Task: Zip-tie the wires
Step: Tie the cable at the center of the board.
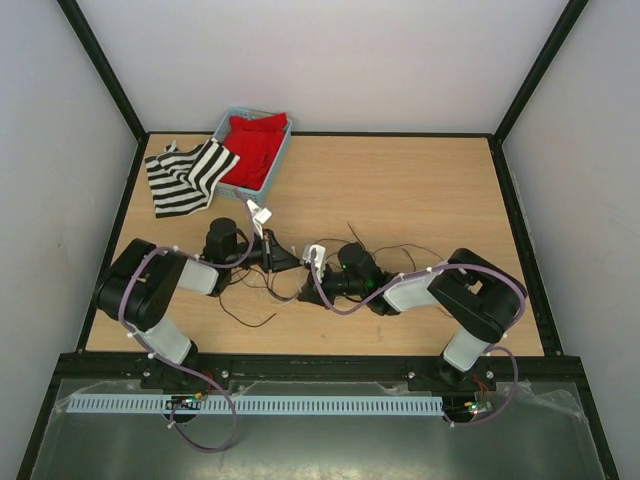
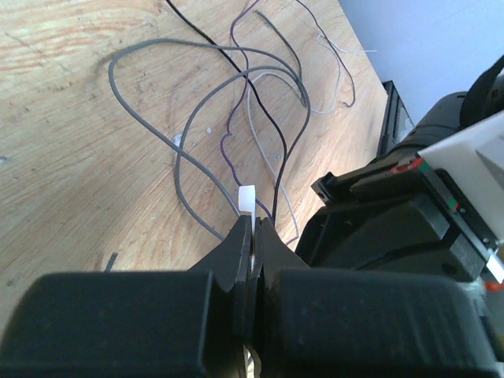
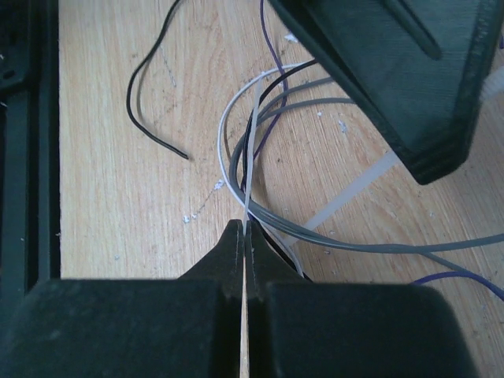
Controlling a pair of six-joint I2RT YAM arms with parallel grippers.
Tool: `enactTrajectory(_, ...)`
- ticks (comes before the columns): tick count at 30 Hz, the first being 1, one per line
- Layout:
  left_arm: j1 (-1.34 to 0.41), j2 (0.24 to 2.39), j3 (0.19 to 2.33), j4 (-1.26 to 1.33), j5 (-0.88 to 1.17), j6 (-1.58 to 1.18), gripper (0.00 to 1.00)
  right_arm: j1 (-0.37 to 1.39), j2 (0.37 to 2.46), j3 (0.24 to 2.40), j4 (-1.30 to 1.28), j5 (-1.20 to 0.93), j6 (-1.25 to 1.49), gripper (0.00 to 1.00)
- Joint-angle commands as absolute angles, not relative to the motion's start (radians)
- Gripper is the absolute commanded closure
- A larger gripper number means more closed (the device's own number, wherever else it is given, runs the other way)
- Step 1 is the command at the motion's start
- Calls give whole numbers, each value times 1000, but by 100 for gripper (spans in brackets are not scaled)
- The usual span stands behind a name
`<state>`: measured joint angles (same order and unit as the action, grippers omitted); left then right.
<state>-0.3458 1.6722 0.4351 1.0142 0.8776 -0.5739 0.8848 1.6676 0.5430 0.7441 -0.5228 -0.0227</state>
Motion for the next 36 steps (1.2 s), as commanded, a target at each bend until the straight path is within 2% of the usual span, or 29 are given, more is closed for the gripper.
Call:
enactTrajectory(1, -359, 1607, 402, 1097, 828, -486, 100, 865, 1649, 527, 857, -581, 106, 100)
enactTrajectory(21, -499, 1416, 239, 1141, 552, -138, 100, 825, 1670, 517, 890, -662, 159, 100)
enactTrajectory(36, -553, 1303, 198, 1146, 486, -24, 100, 820, 1665, 508, 894, -734, 150, 100)
